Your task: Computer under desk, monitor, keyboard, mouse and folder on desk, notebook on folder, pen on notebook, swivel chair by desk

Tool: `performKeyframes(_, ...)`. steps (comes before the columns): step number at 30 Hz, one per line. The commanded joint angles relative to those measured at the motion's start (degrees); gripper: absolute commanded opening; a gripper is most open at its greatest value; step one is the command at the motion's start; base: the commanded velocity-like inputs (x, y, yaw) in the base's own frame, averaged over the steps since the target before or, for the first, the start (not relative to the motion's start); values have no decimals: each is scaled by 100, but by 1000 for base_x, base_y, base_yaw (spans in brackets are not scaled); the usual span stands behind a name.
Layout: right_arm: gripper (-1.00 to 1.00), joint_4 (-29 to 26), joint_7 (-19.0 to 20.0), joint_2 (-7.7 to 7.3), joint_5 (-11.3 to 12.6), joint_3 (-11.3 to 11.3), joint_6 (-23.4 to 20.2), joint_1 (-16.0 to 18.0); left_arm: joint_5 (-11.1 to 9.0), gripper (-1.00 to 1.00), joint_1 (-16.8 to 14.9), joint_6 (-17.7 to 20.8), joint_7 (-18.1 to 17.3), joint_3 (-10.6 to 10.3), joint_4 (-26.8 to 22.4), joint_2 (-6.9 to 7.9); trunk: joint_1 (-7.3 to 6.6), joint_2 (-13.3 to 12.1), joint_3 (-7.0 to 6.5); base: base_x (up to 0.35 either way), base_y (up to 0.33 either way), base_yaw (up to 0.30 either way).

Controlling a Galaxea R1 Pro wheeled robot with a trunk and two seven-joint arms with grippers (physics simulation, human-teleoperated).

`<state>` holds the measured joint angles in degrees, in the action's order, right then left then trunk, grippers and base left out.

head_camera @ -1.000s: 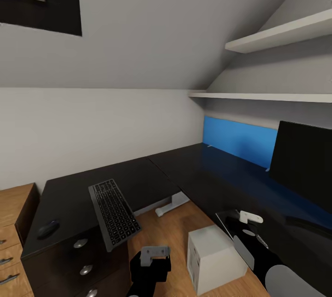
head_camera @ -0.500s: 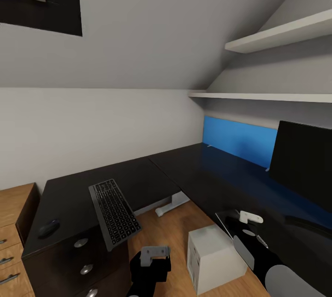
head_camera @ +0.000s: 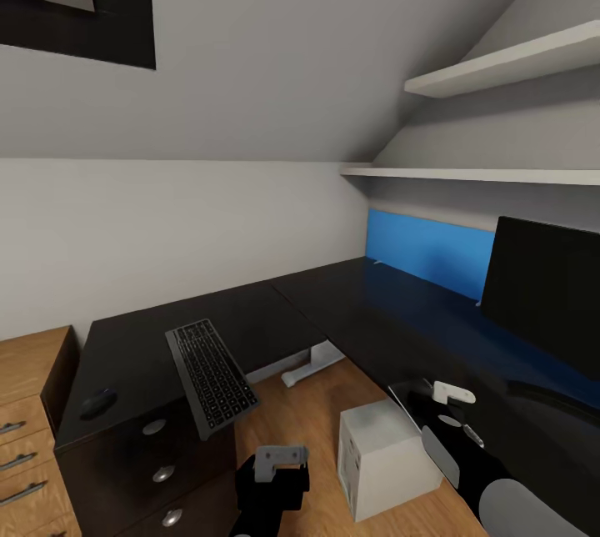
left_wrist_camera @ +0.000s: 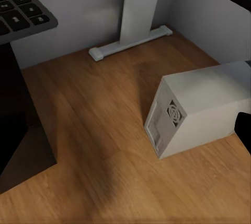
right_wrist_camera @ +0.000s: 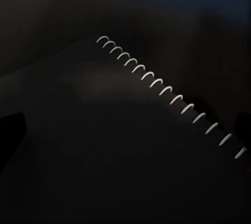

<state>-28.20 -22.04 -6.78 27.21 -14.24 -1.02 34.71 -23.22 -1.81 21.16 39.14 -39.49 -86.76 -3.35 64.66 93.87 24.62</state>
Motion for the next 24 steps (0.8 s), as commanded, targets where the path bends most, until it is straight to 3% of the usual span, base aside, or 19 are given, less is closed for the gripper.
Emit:
performKeyframes(1,100,157,-46,-7,109,-44,-6,0,-34,100,-6,20,43,-9,-8,1,0,3,8,-8,1,0)
performKeyframes(24,100,154,-48,-7,109,-45,-3,0,-34,100,-6,20,41,-15,-8,1,0,3,8,-33,27,0)
